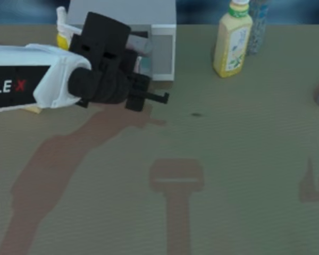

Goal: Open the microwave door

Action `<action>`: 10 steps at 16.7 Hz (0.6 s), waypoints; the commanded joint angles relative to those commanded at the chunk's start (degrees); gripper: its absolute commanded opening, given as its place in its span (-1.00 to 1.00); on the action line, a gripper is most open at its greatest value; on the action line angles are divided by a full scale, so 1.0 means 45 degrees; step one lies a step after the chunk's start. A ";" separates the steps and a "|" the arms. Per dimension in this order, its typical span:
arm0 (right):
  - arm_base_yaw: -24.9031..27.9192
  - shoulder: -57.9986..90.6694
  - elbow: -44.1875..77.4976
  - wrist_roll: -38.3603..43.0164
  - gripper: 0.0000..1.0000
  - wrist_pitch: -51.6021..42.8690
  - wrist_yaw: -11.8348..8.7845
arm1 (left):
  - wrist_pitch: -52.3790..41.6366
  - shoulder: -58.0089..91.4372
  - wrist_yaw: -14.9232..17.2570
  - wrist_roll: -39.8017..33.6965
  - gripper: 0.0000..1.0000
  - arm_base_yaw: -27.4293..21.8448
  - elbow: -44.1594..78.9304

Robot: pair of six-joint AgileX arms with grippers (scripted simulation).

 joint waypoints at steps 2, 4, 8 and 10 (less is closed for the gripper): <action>0.0000 0.0000 0.0000 0.0000 1.00 0.0000 0.0000 | 0.0000 0.0000 0.0000 0.0000 -1.00 0.0000 0.0000; 0.0000 0.0000 0.0000 0.0000 1.00 0.0000 0.0000 | 0.0000 0.0000 0.0000 0.0000 -1.00 0.0000 0.0000; 0.0000 0.0000 0.0000 0.0000 1.00 0.0000 0.0000 | 0.0030 -0.0124 0.0302 0.0235 -1.00 0.0035 -0.0176; 0.0000 0.0000 0.0000 0.0000 1.00 0.0000 0.0000 | 0.0104 -0.0280 0.0483 0.0506 -1.00 0.0162 -0.0314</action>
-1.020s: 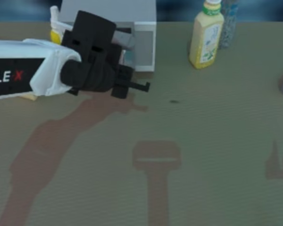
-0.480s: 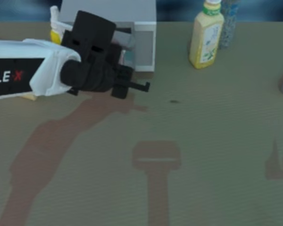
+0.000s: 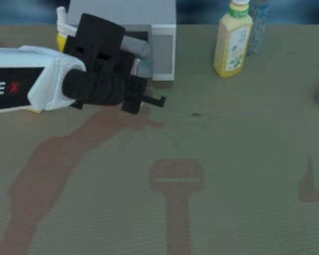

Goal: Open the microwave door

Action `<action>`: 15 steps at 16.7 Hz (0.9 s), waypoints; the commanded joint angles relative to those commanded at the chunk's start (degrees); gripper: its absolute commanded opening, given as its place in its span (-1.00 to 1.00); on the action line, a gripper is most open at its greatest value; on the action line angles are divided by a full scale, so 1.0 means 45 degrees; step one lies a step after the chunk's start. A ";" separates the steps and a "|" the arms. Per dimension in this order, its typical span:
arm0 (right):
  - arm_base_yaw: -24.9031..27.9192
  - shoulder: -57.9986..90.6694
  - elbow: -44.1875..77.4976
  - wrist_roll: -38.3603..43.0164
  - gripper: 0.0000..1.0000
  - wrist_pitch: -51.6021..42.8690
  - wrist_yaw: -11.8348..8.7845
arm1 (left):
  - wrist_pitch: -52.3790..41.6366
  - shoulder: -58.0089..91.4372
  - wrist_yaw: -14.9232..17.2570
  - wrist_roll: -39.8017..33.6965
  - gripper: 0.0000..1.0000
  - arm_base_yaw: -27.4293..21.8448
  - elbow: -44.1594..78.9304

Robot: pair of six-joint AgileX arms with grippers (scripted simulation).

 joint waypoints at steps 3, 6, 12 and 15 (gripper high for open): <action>0.0000 0.0000 0.0000 0.0000 1.00 0.0000 0.0000 | 0.0013 -0.0074 0.0141 0.0218 -1.00 0.0105 -0.0154; 0.0000 0.0000 0.0000 0.0000 1.00 0.0000 0.0000 | 0.0013 -0.0074 0.0141 0.0218 -1.00 0.0105 -0.0154; 0.0000 0.0000 0.0000 0.0000 1.00 0.0000 0.0000 | 0.0013 -0.0074 0.0141 0.0218 -1.00 0.0105 -0.0154; 0.0000 0.0000 0.0000 0.0000 1.00 0.0000 0.0000 | 0.0013 -0.0074 0.0141 0.0218 -1.00 0.0105 -0.0154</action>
